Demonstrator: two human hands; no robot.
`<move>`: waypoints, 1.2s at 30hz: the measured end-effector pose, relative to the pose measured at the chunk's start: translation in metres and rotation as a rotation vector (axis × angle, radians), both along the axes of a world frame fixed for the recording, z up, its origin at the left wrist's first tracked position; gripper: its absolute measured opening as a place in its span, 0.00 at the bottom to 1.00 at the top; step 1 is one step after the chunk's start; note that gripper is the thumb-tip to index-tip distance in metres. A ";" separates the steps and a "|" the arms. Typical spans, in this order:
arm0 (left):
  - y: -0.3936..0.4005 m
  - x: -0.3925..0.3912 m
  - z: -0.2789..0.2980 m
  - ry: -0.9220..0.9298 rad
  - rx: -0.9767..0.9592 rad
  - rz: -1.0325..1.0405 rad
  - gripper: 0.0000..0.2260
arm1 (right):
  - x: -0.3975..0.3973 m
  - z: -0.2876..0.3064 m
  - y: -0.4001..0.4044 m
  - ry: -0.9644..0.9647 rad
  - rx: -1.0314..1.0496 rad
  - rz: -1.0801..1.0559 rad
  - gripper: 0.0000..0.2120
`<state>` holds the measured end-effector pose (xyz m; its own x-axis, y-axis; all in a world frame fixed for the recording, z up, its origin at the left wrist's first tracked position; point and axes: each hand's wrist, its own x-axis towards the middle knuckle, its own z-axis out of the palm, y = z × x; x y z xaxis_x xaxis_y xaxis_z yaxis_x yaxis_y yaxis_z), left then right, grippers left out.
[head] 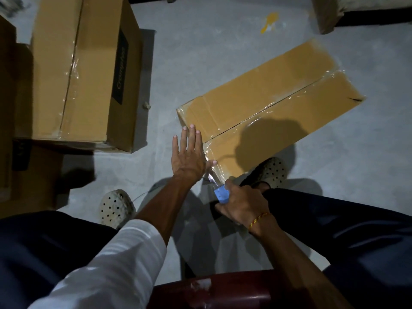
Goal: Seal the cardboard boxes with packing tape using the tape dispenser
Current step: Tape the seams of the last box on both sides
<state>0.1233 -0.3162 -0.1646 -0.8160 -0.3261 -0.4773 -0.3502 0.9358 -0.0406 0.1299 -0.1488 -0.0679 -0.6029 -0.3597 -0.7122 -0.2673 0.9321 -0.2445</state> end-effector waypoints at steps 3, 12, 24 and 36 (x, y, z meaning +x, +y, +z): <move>0.014 0.011 0.000 0.017 0.006 -0.045 0.49 | 0.002 0.001 -0.005 -0.003 -0.008 -0.026 0.24; 0.030 0.014 0.008 -0.070 0.032 -0.021 0.59 | 0.003 0.003 0.012 -0.148 0.105 0.014 0.22; 0.019 0.024 -0.004 0.022 0.134 -0.033 0.61 | -0.053 0.001 0.035 -0.221 -0.305 -0.473 0.17; 0.008 -0.013 0.014 0.578 0.945 0.777 0.35 | -0.081 -0.068 0.022 -0.485 -0.961 -1.278 0.31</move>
